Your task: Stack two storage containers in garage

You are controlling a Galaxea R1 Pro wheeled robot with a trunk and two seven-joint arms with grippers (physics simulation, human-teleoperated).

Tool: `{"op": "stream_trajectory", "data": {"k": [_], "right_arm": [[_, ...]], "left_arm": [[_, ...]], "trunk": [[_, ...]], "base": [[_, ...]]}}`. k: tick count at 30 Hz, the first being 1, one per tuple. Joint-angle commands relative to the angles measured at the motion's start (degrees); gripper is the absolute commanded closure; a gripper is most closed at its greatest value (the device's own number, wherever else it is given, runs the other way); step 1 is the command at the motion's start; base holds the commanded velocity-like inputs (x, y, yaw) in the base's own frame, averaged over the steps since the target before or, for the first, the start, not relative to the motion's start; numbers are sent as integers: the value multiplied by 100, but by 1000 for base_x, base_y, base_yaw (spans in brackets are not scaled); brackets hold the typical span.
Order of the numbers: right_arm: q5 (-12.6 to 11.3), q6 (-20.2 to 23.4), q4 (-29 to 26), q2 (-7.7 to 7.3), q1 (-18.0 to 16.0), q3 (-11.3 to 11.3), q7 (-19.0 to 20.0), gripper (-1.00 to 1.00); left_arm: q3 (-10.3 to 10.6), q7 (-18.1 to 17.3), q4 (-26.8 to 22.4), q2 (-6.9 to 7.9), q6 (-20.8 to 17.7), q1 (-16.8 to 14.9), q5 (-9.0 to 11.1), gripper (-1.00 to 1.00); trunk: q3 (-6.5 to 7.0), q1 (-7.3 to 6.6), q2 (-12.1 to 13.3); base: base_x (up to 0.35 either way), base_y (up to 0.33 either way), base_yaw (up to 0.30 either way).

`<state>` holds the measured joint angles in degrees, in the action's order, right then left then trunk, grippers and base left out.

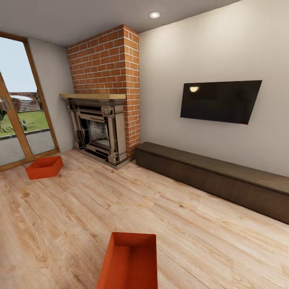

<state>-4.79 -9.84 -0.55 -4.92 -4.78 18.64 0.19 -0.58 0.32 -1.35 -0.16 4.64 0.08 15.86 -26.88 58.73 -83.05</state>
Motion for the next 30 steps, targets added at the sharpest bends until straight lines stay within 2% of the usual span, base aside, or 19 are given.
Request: {"op": "stream_trajectory", "data": {"k": [1,15,24,30], "right_arm": [[-59,-11,3,-1,0,45,4,-100],[-66,-27,3,-1,-3,49,3,-100],[-66,-27,3,-1,-1,51,5,-100],[-66,-27,3,-1,-1,52,4,-100]], "left_arm": [[-3,3,-5,-1,11,1,22,-100],[-3,5,-6,-1,11,1,22,-100],[-3,3,-6,-1,11,1,22,-100],[-3,9,-6,-1,11,1,22,-100]], "trunk": [[-5,0,-3],[-5,0,-3],[-5,0,-3],[-5,0,-3]], "base": [[0,0,0],[184,164,0],[36,32,0],[49,151,0]]}}
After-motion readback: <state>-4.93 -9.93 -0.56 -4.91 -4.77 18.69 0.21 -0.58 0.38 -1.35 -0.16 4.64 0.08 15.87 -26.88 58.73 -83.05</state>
